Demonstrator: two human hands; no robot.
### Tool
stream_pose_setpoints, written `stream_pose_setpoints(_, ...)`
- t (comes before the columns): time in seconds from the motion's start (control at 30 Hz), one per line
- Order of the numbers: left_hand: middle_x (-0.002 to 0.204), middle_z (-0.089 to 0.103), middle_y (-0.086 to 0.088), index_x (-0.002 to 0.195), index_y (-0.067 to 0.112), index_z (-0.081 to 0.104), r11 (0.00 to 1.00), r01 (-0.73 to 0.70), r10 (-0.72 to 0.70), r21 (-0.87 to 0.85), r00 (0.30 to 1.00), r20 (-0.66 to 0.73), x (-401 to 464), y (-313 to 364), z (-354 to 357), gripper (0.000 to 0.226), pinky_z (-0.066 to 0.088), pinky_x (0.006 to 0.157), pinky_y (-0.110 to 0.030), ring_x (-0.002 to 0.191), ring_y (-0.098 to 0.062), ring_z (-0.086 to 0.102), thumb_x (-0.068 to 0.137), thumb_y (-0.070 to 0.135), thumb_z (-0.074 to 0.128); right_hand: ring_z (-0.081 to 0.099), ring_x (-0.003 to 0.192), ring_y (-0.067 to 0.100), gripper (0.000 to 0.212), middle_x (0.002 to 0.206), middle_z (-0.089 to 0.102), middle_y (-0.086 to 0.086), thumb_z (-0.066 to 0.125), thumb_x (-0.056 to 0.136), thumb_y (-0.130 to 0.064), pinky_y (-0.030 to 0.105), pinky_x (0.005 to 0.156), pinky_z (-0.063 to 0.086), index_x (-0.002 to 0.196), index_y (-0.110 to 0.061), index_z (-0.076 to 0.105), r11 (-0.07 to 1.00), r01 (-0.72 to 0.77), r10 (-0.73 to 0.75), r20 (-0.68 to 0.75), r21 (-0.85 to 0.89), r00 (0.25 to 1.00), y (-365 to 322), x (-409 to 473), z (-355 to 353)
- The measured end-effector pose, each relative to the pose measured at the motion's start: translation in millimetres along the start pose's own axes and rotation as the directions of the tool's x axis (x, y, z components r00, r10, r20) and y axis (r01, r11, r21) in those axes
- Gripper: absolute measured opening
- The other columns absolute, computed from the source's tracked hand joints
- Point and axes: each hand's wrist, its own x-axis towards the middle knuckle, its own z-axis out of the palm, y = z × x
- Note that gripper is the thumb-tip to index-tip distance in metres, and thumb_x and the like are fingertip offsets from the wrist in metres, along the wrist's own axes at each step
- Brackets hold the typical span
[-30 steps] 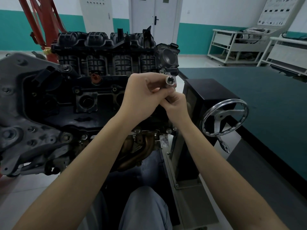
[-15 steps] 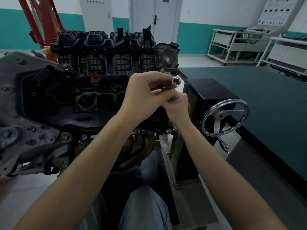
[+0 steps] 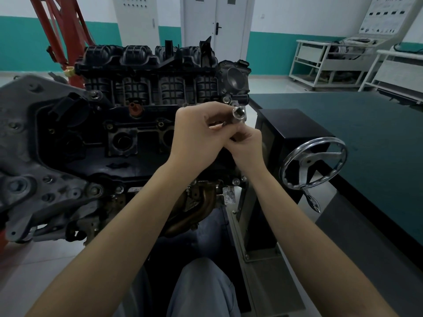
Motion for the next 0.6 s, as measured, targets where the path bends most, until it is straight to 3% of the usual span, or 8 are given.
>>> stream_pose_setpoints(0.1, 0.088, 0.072, -0.003, 0.098, 0.016, 0.07, 0.995, 0.026, -0.021, -0.097, 0.999, 0.05, 2.0, -1.1, -2.0, 0.031, 0.056, 0.086, -0.03, 0.09, -0.016, 0.071, 0.078, -0.007, 0.072, 0.068, 0.09, 0.007, 0.028, 0.093, 0.071, -0.007, 0.064, 0.083, 0.005, 0.022, 0.084, 0.051, 0.104, -0.014, 0.065, 1.0, 0.005, -0.004, 0.053, -0.018, 0.999, -1.7, -0.4, -1.6)
stream_pose_setpoints(0.17, 0.092, 0.072, -0.011, 0.103, 0.009, 0.069, 0.992, 0.03, -0.017, -0.126, 0.994, 0.107, 2.7, -0.7, -2.4, 0.031, 0.056, 0.088, -0.034, 0.092, -0.02, 0.071, 0.078, -0.01, 0.071, 0.068, 0.086, 0.006, 0.027, 0.088, 0.072, -0.01, 0.063, 0.083, 0.01, 0.021, 0.081, 0.051, 0.102, -0.01, 0.067, 1.0, -0.006, 0.007, 0.046, -0.016, 0.999, -0.8, 0.2, -3.1)
stream_pose_setpoints(0.23, 0.09, 0.072, -0.006, 0.1, 0.012, 0.07, 0.997, 0.022, -0.014, -0.077, 0.995, 0.103, 2.1, 0.3, -1.3, 0.031, 0.056, 0.087, -0.03, 0.09, -0.014, 0.071, 0.075, -0.007, 0.075, 0.069, 0.083, 0.007, 0.021, 0.082, 0.073, -0.009, 0.065, 0.081, 0.013, 0.019, 0.077, 0.051, 0.098, 0.0, 0.069, 1.0, -0.01, 0.01, 0.011, 0.003, 1.0, 0.5, 0.3, -3.1)
stream_pose_setpoints(0.33, 0.082, 0.069, 0.01, 0.091, 0.018, 0.071, 1.0, 0.006, -0.007, 0.019, 0.999, 0.036, 2.0, 0.4, -0.5, 0.026, 0.054, 0.081, -0.019, 0.082, -0.002, 0.069, 0.074, 0.0, 0.079, 0.069, 0.082, 0.005, 0.027, 0.081, 0.074, -0.012, 0.067, 0.078, 0.013, 0.017, 0.076, 0.051, 0.1, -0.004, 0.067, 1.0, 0.0, 0.0, -0.027, -0.005, 1.0, -1.8, -0.4, -1.7)
stream_pose_setpoints(0.37, 0.082, 0.068, 0.012, 0.091, 0.02, 0.07, 1.0, 0.0, -0.001, 0.027, 1.0, 0.018, 2.3, 0.5, -0.6, 0.026, 0.054, 0.081, -0.019, 0.082, -0.002, 0.069, 0.075, 0.0, 0.077, 0.07, 0.086, 0.009, 0.029, 0.085, 0.074, -0.008, 0.067, 0.079, 0.013, 0.02, 0.079, 0.052, 0.102, -0.005, 0.067, 1.0, -0.002, 0.002, -0.02, -0.016, 1.0, -2.0, -0.8, -1.8)
stream_pose_setpoints(0.47, 0.086, 0.071, 0.006, 0.095, 0.019, 0.069, 0.998, 0.011, -0.011, -0.059, 1.0, 0.015, 2.7, -0.2, -3.2, 0.032, 0.056, 0.085, -0.028, 0.088, -0.01, 0.071, 0.078, -0.007, 0.071, 0.066, 0.099, 0.038, 0.025, 0.1, 0.07, 0.024, 0.064, 0.084, 0.011, 0.04, 0.092, 0.052, 0.108, 0.006, 0.066, 0.999, -0.017, 0.019, 0.047, -0.041, 0.999, 0.9, 0.4, -2.5)
stream_pose_setpoints(0.53, 0.089, 0.072, -0.001, 0.099, 0.015, 0.069, 0.994, 0.018, -0.012, -0.105, 0.998, 0.064, 2.6, -0.6, -4.9, 0.032, 0.056, 0.087, -0.03, 0.091, -0.014, 0.071, 0.078, -0.009, 0.071, 0.068, 0.094, 0.033, 0.023, 0.099, 0.07, 0.024, 0.064, 0.083, 0.012, 0.036, 0.088, 0.053, 0.105, 0.011, 0.066, 0.999, -0.027, 0.028, 0.023, -0.029, 0.999, 2.1, 1.1, -2.7)
stream_pose_setpoints(0.6, 0.091, 0.072, -0.002, 0.099, 0.014, 0.07, 0.998, -0.008, 0.013, -0.058, 0.997, 0.078, 2.6, 0.1, -4.5, 0.03, 0.056, 0.087, -0.029, 0.091, -0.013, 0.071, 0.077, -0.005, 0.074, 0.069, 0.086, 0.016, 0.022, 0.088, 0.073, 0.01, 0.065, 0.08, 0.014, 0.025, 0.081, 0.053, 0.101, 0.008, 0.067, 1.0, -0.022, 0.022, -0.01, -0.009, 1.0, -0.4, 1.1, -2.2)
